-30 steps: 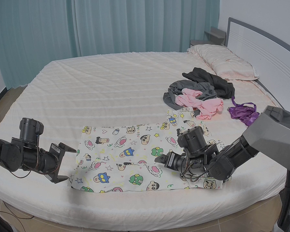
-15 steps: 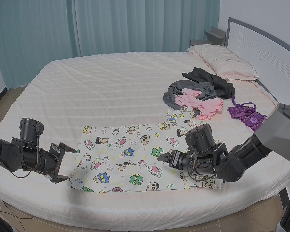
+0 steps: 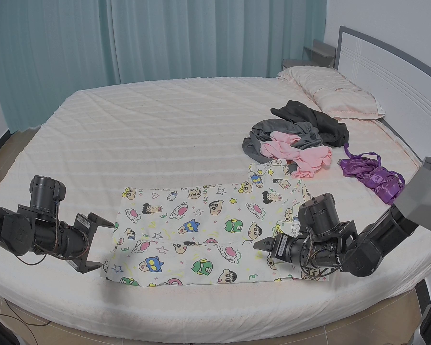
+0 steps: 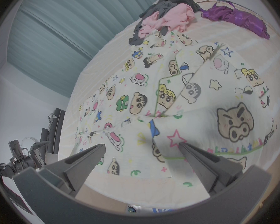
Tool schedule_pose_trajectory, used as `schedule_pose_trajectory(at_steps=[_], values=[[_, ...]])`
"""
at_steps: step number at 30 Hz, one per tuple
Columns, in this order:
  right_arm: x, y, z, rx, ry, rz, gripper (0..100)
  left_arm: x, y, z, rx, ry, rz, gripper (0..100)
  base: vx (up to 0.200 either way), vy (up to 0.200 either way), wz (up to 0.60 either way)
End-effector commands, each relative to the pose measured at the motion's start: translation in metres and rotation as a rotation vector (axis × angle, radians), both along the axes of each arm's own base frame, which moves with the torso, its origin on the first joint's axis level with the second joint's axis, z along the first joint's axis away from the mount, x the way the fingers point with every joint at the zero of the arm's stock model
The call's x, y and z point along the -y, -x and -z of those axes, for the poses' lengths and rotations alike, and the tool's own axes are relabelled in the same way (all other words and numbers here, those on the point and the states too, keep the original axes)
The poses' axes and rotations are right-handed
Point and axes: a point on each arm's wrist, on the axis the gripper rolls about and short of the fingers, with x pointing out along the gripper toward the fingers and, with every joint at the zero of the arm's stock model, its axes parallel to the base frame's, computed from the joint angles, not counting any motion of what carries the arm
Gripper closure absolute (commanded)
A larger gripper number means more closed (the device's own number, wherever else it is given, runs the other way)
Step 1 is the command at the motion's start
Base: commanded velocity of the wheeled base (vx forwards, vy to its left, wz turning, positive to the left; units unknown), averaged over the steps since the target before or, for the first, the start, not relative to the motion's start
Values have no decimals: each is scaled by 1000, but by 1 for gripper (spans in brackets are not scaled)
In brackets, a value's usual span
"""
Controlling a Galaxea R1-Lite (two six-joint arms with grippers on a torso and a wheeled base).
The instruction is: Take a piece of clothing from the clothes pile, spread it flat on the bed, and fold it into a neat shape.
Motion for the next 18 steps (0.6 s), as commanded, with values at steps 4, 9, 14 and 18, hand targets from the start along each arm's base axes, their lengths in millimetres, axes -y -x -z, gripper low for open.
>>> schedule_pose_trajectory(at_steps=[4, 9, 14, 18], values=[[7, -6, 15, -15, 12, 26, 0, 0, 0, 1, -2, 0, 0, 0, 0, 0, 0], [18, 8, -15, 49, -28, 30, 0, 0, 0, 1, -2, 1, -1, 0, 0, 0, 0], [47, 31, -31, 62, -26, 65, 0, 3, 0, 1, -7, 2, 9, 0, 0, 0, 0], [74, 48, -24, 25, 23, 81, 0, 9, 3, 4, -19, 1, 37, 0, 0, 0, 0]])
